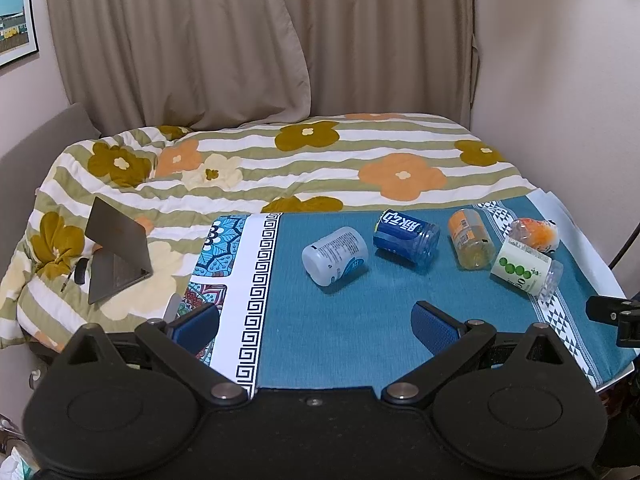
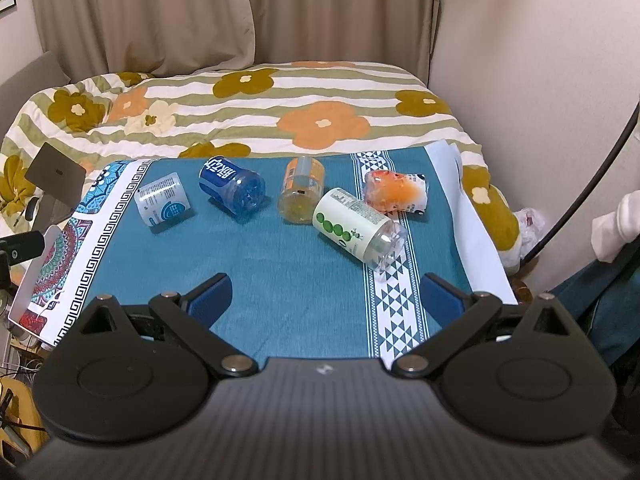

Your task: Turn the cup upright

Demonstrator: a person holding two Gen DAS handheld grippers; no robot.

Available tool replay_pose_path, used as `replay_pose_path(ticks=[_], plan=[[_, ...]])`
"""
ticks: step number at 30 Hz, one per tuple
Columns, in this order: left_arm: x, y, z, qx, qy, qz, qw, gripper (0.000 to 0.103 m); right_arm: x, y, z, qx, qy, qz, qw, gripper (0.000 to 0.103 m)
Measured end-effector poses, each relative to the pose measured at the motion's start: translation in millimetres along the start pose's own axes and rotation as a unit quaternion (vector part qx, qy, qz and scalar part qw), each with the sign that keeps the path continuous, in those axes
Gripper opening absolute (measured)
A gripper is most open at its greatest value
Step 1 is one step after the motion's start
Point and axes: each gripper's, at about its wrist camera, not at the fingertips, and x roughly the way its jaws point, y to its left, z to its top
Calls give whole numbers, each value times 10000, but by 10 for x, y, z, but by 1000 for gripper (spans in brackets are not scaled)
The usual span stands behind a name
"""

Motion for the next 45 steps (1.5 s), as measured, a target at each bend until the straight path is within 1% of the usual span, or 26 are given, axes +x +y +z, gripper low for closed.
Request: replay_pose_path(ticks=[9, 14, 24, 45], plan=[[-8, 6, 13, 10, -2, 9, 10000, 103, 2, -11, -3, -3, 17, -2, 10000, 103], [-12, -28, 18, 36, -14, 73, 10000, 103, 4, -15, -3, -4, 21, 1, 10000, 103], [-5, -7, 10, -44, 18, 31, 10000, 103, 18, -21, 2, 0, 25, 2, 10000, 103], [-3, -27, 8, 55, -18, 30, 10000, 103, 25, -14, 15, 5, 31, 7, 10000, 103]])
